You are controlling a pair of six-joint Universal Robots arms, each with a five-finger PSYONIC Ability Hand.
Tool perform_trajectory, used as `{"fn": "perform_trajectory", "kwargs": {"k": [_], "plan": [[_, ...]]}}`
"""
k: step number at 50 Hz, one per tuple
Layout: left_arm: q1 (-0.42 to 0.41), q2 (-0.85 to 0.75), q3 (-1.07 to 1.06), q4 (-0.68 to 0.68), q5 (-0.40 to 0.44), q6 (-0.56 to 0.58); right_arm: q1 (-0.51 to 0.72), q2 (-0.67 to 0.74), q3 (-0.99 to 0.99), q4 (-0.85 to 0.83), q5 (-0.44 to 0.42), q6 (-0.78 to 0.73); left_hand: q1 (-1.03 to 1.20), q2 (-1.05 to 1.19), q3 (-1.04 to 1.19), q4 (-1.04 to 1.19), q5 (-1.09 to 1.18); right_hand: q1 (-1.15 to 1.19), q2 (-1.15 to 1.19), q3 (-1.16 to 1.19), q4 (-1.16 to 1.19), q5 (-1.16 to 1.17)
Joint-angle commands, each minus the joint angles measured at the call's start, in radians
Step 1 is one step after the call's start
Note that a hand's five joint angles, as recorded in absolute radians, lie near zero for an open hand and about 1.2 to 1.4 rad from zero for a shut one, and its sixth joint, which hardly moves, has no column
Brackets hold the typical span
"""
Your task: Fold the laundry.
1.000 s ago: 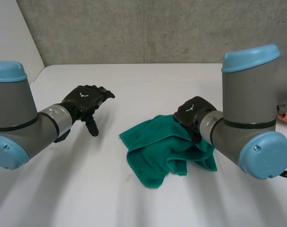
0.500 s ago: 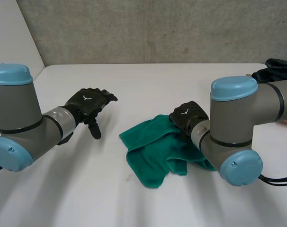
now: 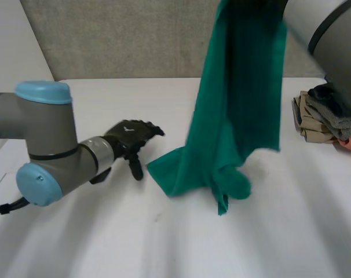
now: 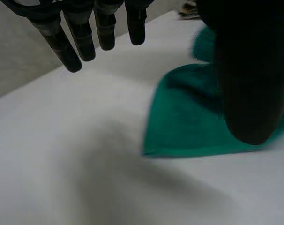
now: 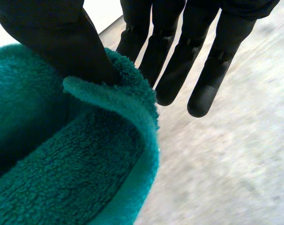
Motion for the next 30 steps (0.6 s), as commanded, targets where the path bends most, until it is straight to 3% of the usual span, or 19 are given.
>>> {"fn": "perform_trajectory", "kwargs": {"k": [1,9,11,12,15,16,19,20,22,27,30], "plan": [[-0.109,-0.06,0.064,-0.047,0.049,-0.06,0.005,-0.005,-0.129,-0.03,0.063,0.014,-0.02,-0.03,-0.039,-0.027,-0.047,0.265,0.215,0.205,0.198,0.221],[-0.228,-0.112,0.156,-0.069,0.004,-0.149,-0.003,-0.022,-0.168,-0.025,0.135,0.014,0.014,0.004,-0.004,0.008,-0.013,0.265,0.215,0.205,0.198,0.221],[-0.245,-0.138,0.187,-0.065,-0.029,-0.18,-0.004,-0.029,-0.166,-0.025,0.146,0.014,0.529,0.519,0.511,0.523,0.503,0.265,0.215,0.205,0.198,0.221],[-0.254,-0.167,0.226,-0.064,-0.087,-0.215,-0.009,-0.032,-0.165,-0.025,0.155,0.014,1.195,1.185,1.176,1.188,1.168,0.265,0.215,0.205,0.198,0.221],[-0.25,-0.192,0.279,-0.076,-0.233,-0.266,-0.021,-0.028,-0.155,-0.019,0.158,0.013,1.201,1.191,1.183,1.195,1.175,0.265,0.215,0.205,0.198,0.221],[-0.233,-0.186,0.303,-0.094,-0.349,-0.29,-0.044,-0.022,-0.14,-0.007,0.155,0.013,1.201,1.191,1.183,1.195,1.175,0.265,0.215,0.205,0.198,0.221],[-0.181,-0.099,0.3,-0.093,-0.515,-0.293,-0.101,-0.008,-0.106,0.015,0.149,0.011,1.201,1.191,1.183,1.195,1.175,0.265,0.215,0.205,0.198,0.221],[-0.164,-0.065,0.285,-0.082,-0.526,-0.29,-0.148,0.0,-0.082,0.027,0.14,0.013,1.201,1.191,1.183,1.195,1.175,0.265,0.215,0.205,0.198,0.221],[-0.124,0.015,0.248,-0.05,-0.517,-0.284,-0.194,0.009,-0.051,0.041,0.129,0.013,1.201,1.191,1.183,1.195,1.175,0.265,0.215,0.205,0.198,0.221],[0.055,0.323,0.097,0.101,-0.346,-0.2,-0.299,0.052,0.071,0.075,0.078,0.01,1.201,1.191,1.183,1.195,1.175,0.265,0.215,0.205,0.198,0.221],[0.104,0.404,0.057,0.145,-0.264,-0.133,-0.32,0.075,0.128,0.099,0.055,0.002,1.201,1.191,1.183,1.195,1.175,0.265,0.215,0.205,0.198,0.221]]}}
